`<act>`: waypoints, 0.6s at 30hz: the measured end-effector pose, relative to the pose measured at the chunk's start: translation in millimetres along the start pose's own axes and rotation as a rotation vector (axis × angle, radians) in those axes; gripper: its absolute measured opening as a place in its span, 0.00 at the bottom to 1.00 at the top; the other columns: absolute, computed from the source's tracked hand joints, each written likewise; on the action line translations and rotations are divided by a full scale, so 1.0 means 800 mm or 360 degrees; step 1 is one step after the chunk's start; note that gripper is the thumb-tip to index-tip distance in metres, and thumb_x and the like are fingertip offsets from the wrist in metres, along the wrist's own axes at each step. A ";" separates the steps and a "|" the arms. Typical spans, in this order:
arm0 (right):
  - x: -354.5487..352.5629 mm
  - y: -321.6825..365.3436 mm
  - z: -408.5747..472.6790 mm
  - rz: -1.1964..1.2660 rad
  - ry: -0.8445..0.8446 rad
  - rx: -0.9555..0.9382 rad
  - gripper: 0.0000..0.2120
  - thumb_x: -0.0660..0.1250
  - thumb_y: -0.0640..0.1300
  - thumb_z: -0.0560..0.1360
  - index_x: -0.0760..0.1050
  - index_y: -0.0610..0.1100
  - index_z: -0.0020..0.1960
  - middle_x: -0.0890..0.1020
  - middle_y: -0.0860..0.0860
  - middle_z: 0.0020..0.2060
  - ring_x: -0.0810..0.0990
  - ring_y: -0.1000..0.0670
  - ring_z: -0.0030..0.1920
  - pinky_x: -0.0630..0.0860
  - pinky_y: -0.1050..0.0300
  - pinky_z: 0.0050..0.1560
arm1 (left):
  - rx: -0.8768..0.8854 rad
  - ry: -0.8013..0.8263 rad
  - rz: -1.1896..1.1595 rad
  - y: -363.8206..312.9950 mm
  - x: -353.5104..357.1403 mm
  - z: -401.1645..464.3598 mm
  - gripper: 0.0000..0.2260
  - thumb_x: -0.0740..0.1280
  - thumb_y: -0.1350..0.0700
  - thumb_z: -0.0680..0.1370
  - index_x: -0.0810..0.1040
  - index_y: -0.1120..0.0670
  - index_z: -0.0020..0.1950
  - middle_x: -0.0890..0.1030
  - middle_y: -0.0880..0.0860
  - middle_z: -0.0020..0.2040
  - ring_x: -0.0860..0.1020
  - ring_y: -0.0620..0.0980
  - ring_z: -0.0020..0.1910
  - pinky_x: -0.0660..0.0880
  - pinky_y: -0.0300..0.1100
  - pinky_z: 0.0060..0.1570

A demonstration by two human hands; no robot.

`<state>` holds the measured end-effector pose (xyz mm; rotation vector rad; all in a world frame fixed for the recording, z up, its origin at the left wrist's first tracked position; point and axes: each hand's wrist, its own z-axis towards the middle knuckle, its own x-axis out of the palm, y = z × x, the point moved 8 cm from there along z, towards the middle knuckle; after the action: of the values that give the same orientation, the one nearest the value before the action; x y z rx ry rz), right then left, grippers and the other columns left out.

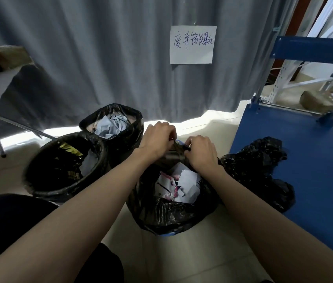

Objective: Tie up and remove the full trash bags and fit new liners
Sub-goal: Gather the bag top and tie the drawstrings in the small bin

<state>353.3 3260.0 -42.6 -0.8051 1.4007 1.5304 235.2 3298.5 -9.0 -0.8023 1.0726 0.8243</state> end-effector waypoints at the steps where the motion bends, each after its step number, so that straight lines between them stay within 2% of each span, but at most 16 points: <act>1: 0.001 -0.002 0.001 0.0013 -0.0004 0.0026 0.11 0.66 0.41 0.75 0.82 0.46 0.55 0.82 0.45 0.50 0.76 0.43 0.54 0.72 0.51 0.52 | 0.0025 0.0025 -0.0010 -0.002 0.002 -0.001 0.06 0.70 0.53 0.72 0.81 0.49 0.48 0.80 0.47 0.46 0.77 0.51 0.50 0.71 0.47 0.50; 3: 0.002 -0.003 0.002 0.0045 -0.0040 0.0046 0.09 0.66 0.42 0.76 0.82 0.46 0.53 0.82 0.45 0.48 0.77 0.43 0.53 0.72 0.51 0.52 | 0.0090 0.0059 0.0003 -0.010 0.004 -0.001 0.06 0.70 0.50 0.73 0.81 0.47 0.49 0.80 0.46 0.45 0.76 0.49 0.50 0.70 0.45 0.49; 5: 0.003 -0.002 0.004 0.0071 -0.0089 0.0044 0.08 0.67 0.43 0.76 0.83 0.46 0.51 0.82 0.45 0.47 0.76 0.43 0.53 0.72 0.51 0.51 | 0.0151 0.0042 0.0035 -0.018 0.001 -0.002 0.03 0.70 0.50 0.74 0.81 0.47 0.46 0.79 0.46 0.45 0.75 0.49 0.49 0.67 0.43 0.47; 8: 0.003 0.000 0.010 0.0094 -0.0151 0.0018 0.06 0.68 0.44 0.75 0.82 0.45 0.49 0.81 0.46 0.45 0.75 0.43 0.53 0.70 0.52 0.50 | 0.0177 -0.0008 0.0017 -0.023 -0.003 -0.002 0.02 0.68 0.53 0.74 0.79 0.48 0.42 0.78 0.46 0.44 0.75 0.50 0.48 0.67 0.44 0.47; 13: 0.008 -0.011 0.014 0.0060 -0.0125 0.0038 0.05 0.67 0.43 0.76 0.81 0.45 0.48 0.81 0.46 0.45 0.75 0.43 0.53 0.70 0.52 0.50 | 0.0151 -0.0116 -0.0119 -0.025 -0.018 0.003 0.02 0.67 0.56 0.76 0.76 0.51 0.43 0.79 0.46 0.44 0.76 0.50 0.47 0.67 0.44 0.49; 18: 0.017 -0.028 0.017 0.0142 -0.0100 0.0110 0.03 0.68 0.42 0.75 0.80 0.45 0.46 0.81 0.46 0.43 0.76 0.42 0.51 0.68 0.53 0.46 | 0.0120 -0.0229 -0.0395 -0.027 -0.029 0.005 0.04 0.69 0.56 0.75 0.75 0.49 0.42 0.79 0.44 0.42 0.76 0.47 0.44 0.73 0.51 0.50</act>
<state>370.1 3275.2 -61.7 -0.6548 1.4515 1.5524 249.7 3288.2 17.7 -0.7820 0.8516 0.6180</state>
